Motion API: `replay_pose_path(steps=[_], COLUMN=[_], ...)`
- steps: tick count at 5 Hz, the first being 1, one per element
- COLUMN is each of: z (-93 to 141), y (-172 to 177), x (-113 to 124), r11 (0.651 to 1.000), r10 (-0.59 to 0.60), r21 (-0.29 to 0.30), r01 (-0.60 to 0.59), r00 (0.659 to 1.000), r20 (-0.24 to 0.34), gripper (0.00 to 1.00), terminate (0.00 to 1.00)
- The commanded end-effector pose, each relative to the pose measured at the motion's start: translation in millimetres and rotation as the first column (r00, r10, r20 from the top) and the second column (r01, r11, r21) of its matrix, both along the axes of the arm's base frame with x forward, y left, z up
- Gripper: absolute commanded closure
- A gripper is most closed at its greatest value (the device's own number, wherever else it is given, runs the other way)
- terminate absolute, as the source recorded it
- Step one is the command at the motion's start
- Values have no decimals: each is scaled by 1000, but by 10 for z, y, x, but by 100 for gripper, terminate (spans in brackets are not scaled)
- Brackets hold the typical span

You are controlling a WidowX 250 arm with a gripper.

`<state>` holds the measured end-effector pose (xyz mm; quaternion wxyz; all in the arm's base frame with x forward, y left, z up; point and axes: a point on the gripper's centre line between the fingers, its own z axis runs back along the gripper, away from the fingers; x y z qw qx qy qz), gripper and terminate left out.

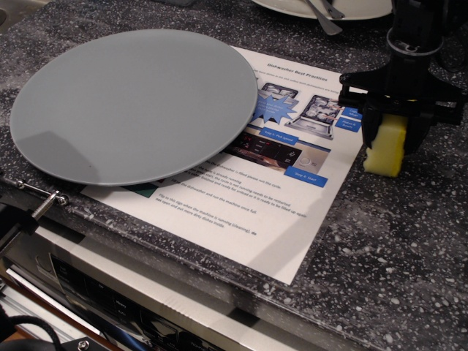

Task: Pick up sponge and wipe plate

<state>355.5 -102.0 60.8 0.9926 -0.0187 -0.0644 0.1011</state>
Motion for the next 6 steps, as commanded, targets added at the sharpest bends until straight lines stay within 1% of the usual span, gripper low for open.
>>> replay_pose_path(steps=[1, 2, 3, 4, 5, 6], z=[682, 680, 476, 406, 347, 144], y=[429, 877, 1286, 1616, 1761, 1777], x=[-134, -406, -643, -800, -864, -850], r11=[995, 992, 995, 990, 984, 982], r10=[3, -20, -67, -134, -176, -190], r21=[-97, -120, -73, -30, -14, 22], r01=[3, 27, 73, 136, 177, 189], r00=[998, 998, 994, 988, 983, 980], r20=[64, 61, 90, 73, 61, 55], gripper=[100, 100, 100, 100, 100, 100], terminate=[0, 0, 0, 0, 0, 0])
